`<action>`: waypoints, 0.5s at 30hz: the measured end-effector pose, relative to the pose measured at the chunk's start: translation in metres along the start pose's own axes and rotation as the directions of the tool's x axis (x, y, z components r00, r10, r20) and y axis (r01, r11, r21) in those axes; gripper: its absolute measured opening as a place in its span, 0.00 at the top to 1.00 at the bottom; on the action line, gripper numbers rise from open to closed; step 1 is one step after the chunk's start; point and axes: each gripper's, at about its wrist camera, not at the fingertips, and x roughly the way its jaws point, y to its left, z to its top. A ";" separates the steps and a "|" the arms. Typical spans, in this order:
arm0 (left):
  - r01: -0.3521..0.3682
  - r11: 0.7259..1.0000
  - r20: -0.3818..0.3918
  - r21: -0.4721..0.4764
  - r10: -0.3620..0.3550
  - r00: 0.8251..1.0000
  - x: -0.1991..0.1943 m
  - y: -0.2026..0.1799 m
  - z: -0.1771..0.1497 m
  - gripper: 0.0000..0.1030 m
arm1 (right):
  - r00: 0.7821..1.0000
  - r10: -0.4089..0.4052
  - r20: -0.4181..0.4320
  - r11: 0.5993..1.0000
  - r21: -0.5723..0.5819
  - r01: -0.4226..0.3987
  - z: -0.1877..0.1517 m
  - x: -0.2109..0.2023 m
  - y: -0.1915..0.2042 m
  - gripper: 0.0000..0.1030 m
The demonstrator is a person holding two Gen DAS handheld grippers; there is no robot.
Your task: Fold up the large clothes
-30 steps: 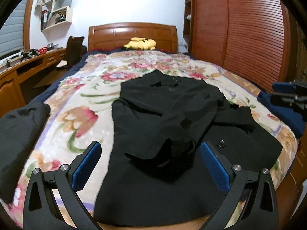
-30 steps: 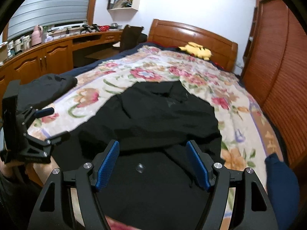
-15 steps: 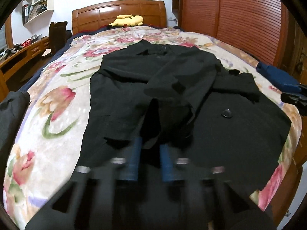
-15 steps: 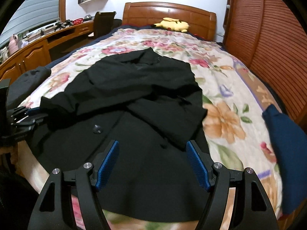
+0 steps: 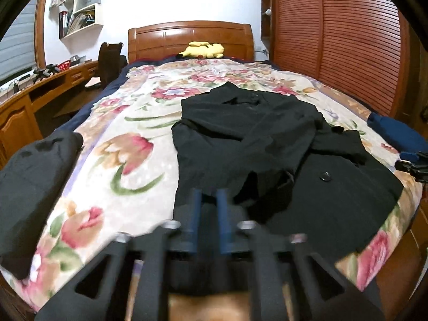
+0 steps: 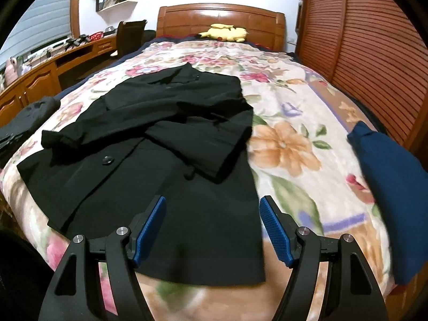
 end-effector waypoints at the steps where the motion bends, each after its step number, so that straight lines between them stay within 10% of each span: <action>1: 0.001 1.000 0.008 0.008 -0.001 1.000 -0.004 0.002 -0.003 0.55 | 1.000 -0.001 0.001 1.000 0.008 0.001 -0.002 0.000 -0.002 0.28; 4: -0.019 0.999 0.022 0.041 0.018 1.000 -0.009 0.006 -0.009 0.26 | 1.000 -0.005 0.000 1.000 0.031 0.005 -0.007 0.002 -0.008 0.28; 15: -0.052 0.998 -0.035 0.018 0.053 0.998 0.007 0.027 -0.036 0.24 | 0.999 -0.022 -0.050 0.997 0.072 0.026 -0.021 0.020 -0.019 0.28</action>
